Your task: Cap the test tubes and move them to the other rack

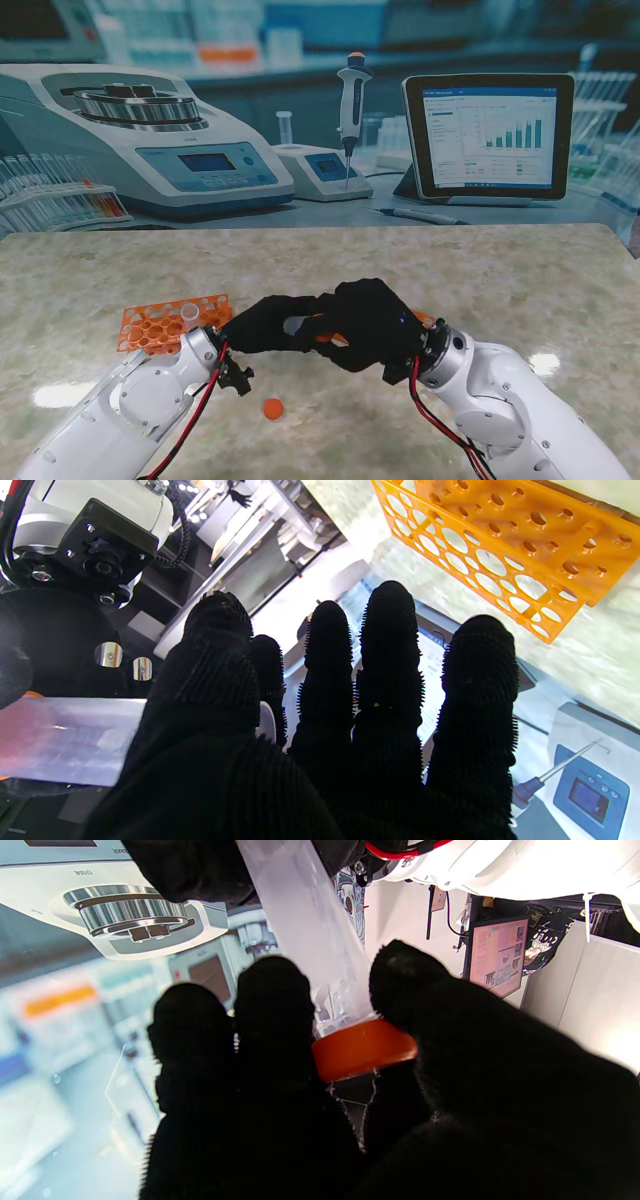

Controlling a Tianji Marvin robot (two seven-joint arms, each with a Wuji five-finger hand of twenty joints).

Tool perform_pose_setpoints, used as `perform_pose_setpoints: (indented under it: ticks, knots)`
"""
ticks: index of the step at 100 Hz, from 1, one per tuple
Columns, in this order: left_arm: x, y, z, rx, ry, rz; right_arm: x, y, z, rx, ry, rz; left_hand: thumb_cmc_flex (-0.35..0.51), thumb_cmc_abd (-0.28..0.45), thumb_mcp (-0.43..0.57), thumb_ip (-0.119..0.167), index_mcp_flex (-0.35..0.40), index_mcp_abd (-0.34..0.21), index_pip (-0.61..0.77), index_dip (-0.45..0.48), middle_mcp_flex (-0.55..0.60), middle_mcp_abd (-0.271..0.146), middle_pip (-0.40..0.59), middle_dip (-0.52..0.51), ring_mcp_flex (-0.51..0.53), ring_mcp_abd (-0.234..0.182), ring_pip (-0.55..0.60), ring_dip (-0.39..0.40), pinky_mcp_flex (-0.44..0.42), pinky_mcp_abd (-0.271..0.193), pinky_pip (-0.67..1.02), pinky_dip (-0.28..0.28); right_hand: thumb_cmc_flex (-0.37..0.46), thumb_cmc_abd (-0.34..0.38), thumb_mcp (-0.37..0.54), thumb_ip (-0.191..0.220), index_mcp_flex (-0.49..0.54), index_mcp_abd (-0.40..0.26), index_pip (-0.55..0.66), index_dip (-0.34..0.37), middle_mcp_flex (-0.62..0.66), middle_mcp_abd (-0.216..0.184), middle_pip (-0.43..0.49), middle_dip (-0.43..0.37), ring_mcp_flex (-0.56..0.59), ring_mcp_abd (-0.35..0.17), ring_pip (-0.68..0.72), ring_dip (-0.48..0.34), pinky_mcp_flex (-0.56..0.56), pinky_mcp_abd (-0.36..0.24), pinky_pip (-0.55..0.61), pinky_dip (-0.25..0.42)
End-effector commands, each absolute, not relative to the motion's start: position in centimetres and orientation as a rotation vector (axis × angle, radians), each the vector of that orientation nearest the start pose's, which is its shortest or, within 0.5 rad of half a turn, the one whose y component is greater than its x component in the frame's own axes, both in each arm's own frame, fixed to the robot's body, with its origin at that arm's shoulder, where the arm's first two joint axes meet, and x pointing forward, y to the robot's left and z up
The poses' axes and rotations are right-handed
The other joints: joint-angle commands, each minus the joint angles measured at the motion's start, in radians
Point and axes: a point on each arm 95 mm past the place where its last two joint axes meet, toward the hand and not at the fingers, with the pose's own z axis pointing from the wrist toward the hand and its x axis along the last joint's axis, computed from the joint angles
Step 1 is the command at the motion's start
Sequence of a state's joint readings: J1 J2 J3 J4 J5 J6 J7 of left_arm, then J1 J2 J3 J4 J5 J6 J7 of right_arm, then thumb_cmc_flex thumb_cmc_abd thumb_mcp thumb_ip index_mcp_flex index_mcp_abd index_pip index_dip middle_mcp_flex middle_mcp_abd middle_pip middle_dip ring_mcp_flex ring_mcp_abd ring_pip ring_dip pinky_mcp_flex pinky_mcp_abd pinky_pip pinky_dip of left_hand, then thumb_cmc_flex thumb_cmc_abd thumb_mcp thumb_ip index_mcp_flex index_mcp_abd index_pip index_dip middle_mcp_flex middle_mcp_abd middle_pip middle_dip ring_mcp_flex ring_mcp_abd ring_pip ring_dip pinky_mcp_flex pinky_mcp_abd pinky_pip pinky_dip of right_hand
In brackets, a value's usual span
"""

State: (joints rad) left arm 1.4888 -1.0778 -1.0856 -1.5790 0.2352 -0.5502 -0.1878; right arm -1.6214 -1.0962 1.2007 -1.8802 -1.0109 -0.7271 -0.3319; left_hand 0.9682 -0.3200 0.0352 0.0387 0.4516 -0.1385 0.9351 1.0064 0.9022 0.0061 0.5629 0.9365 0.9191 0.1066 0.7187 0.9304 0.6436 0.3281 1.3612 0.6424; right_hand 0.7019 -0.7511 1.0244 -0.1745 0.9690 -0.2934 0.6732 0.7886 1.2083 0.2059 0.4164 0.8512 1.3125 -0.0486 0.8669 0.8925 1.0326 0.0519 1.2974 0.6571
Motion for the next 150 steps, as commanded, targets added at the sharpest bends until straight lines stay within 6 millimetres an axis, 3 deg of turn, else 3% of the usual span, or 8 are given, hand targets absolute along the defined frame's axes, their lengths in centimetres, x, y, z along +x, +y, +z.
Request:
perform_pose_setpoints:
  ticks: [1,29,62,75,94,125,150]
  knots:
    - [37.9,-6.7,-30.3,-1.429,1.616,-2.447,31.5,8.9,-20.7,0.329,1.454,2.449,0.036,0.005,-0.001,-0.026,-0.002,-0.035,-0.031,-0.030,-0.018,-0.010,-0.016,-0.003,-0.025,0.003,-0.019,-0.008,-0.012,0.021,-0.016,0.043,0.115,0.090,0.193,0.108,0.049,-0.015,0.044,0.019,0.123,-0.323,0.120,0.017,-0.003,-0.029,0.038,-0.005,0.018,-0.027,0.030,0.019]
    - [38.2,-6.6,-30.5,-1.435,1.625,-2.421,31.2,8.5,-20.1,0.321,1.445,2.440,0.037,0.006,-0.005,-0.027,0.023,-0.020,-0.100,-0.144,-0.034,-0.005,-0.074,-0.052,-0.048,0.007,-0.090,-0.048,-0.056,0.030,-0.077,0.049,0.115,0.091,0.192,0.109,0.048,-0.015,0.044,0.020,0.120,-0.319,0.119,0.018,-0.004,-0.028,0.040,-0.004,0.017,-0.025,0.029,0.021]
    - [38.5,-6.5,-30.7,-1.454,1.615,-2.400,30.7,7.8,-19.6,0.312,1.454,2.413,0.035,0.009,-0.004,-0.029,0.080,0.022,-0.212,-0.284,-0.056,0.008,-0.150,-0.230,-0.086,0.018,-0.207,-0.131,-0.142,0.049,-0.196,0.035,0.115,0.094,0.192,0.110,0.047,-0.013,0.043,0.020,0.121,-0.320,0.121,0.020,-0.003,-0.028,0.041,-0.003,0.017,-0.024,0.029,0.024]
    - [38.7,-6.3,-30.8,-1.458,1.608,-2.387,30.6,7.3,-19.5,0.313,1.472,2.385,0.032,0.013,-0.002,-0.031,0.121,0.039,-0.278,-0.346,-0.060,0.015,-0.212,-0.307,-0.106,0.021,-0.288,-0.203,-0.202,0.063,-0.283,0.009,0.115,0.096,0.191,0.110,0.047,-0.014,0.042,0.020,0.120,-0.319,0.121,0.021,-0.004,-0.028,0.040,-0.003,0.016,-0.024,0.028,0.025]
    - [38.9,-5.9,-30.8,-1.468,1.599,-2.371,30.6,6.4,-19.2,0.322,1.483,2.345,0.033,0.017,-0.002,-0.031,0.157,0.055,-0.315,-0.380,-0.046,0.020,-0.246,-0.358,-0.114,0.025,-0.330,-0.251,-0.241,0.085,-0.334,-0.010,0.115,0.098,0.190,0.110,0.046,-0.014,0.042,0.020,0.119,-0.320,0.121,0.021,-0.004,-0.027,0.039,-0.003,0.016,-0.024,0.026,0.026]
    - [39.0,-5.3,-30.7,-1.468,1.580,-2.358,30.6,4.7,-19.2,0.346,1.498,2.269,0.029,0.037,0.005,-0.035,0.265,0.120,-0.495,-0.529,-0.034,0.058,-0.345,-0.513,-0.139,0.041,-0.427,-0.377,-0.327,0.114,-0.490,-0.095,0.116,0.102,0.188,0.111,0.044,-0.009,0.040,0.020,0.117,-0.320,0.122,0.023,-0.004,-0.026,0.038,-0.002,0.014,-0.021,0.023,0.028]
    - [39.0,-5.0,-30.6,-1.458,1.557,-2.354,31.0,3.3,-19.3,0.379,1.522,2.197,0.042,0.071,0.003,-0.043,0.329,0.166,-0.610,-0.634,-0.050,0.108,-0.427,-0.659,-0.211,0.054,-0.515,-0.499,-0.443,0.118,-0.707,-0.204,0.116,0.104,0.188,0.112,0.043,-0.010,0.039,0.020,0.118,-0.319,0.123,0.024,-0.004,-0.026,0.037,-0.002,0.013,-0.019,0.020,0.031]
